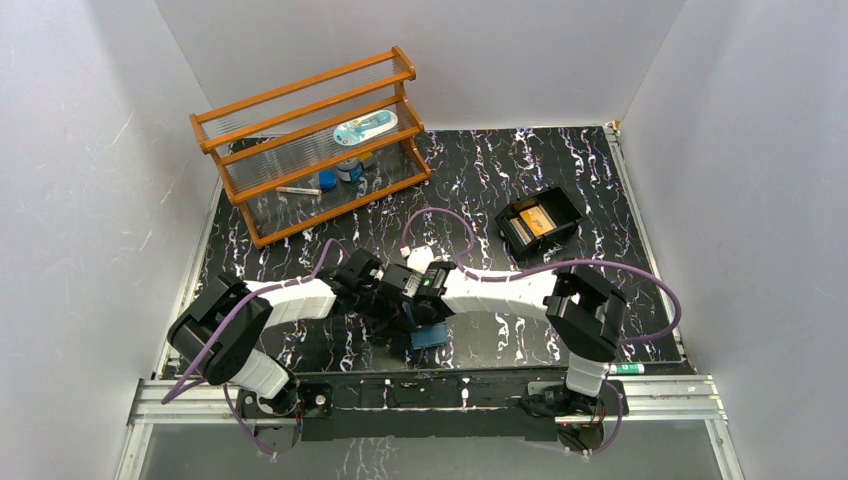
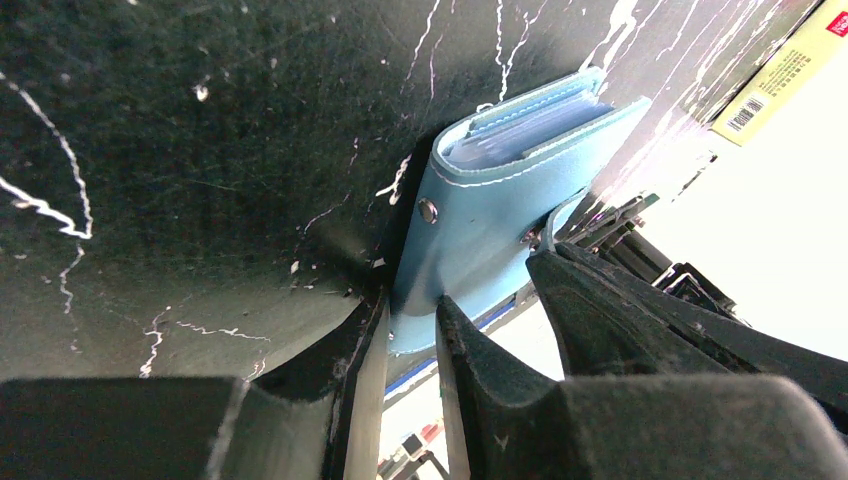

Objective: Put the credit cards into the card holder
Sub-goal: Close the card holder at the center of the board.

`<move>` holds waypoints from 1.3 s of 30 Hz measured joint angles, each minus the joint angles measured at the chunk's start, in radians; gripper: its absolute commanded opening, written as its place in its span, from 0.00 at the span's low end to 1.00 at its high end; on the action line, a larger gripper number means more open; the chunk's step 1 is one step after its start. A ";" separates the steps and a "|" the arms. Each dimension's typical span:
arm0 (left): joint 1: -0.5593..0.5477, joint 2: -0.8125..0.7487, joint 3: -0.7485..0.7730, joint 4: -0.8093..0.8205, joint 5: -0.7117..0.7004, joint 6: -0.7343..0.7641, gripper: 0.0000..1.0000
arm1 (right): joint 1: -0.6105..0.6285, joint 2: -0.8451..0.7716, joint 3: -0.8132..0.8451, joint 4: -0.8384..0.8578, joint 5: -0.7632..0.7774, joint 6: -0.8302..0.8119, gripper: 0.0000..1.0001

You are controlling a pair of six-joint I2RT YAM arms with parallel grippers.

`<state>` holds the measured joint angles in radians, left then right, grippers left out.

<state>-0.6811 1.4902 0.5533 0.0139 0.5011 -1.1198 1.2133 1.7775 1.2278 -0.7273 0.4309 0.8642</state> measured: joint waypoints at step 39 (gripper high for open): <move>-0.003 -0.001 0.013 -0.038 -0.014 0.024 0.22 | -0.203 -0.160 -0.329 0.465 -0.406 0.031 0.00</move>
<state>-0.6846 1.4895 0.5659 -0.0238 0.4866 -1.0958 1.0100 1.6176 0.8989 -0.2626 0.0250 0.8948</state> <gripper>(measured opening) 0.224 0.012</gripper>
